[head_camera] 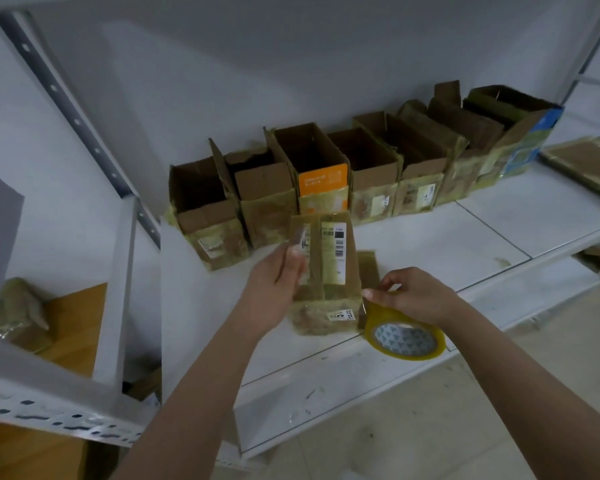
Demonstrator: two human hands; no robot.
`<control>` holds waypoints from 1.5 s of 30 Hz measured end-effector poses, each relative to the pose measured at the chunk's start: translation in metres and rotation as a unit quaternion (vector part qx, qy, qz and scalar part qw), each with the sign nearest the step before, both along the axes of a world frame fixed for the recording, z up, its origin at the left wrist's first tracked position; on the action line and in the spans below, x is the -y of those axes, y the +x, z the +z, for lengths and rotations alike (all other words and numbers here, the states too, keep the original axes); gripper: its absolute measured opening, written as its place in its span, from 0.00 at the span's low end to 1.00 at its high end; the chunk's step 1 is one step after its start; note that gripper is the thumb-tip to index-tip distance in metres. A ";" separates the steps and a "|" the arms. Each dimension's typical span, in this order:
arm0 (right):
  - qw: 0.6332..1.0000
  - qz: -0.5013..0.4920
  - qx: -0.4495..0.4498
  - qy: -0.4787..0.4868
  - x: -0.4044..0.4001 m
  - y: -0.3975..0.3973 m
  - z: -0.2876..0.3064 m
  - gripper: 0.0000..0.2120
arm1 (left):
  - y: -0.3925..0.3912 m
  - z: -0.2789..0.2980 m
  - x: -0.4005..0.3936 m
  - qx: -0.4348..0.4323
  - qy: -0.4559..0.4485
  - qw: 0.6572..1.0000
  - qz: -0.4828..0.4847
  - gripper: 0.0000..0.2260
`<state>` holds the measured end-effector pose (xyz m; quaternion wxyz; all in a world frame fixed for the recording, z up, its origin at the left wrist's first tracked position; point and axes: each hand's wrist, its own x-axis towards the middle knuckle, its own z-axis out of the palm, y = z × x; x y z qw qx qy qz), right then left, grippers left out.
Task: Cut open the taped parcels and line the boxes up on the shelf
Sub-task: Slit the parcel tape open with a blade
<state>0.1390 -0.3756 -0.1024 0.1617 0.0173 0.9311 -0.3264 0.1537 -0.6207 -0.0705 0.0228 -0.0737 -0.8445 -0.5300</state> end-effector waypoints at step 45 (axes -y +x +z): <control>0.990 -0.033 -0.005 -0.136 -0.061 0.030 -0.015 0.11 | -0.023 0.018 -0.066 0.193 -0.113 0.967 -0.121 0.16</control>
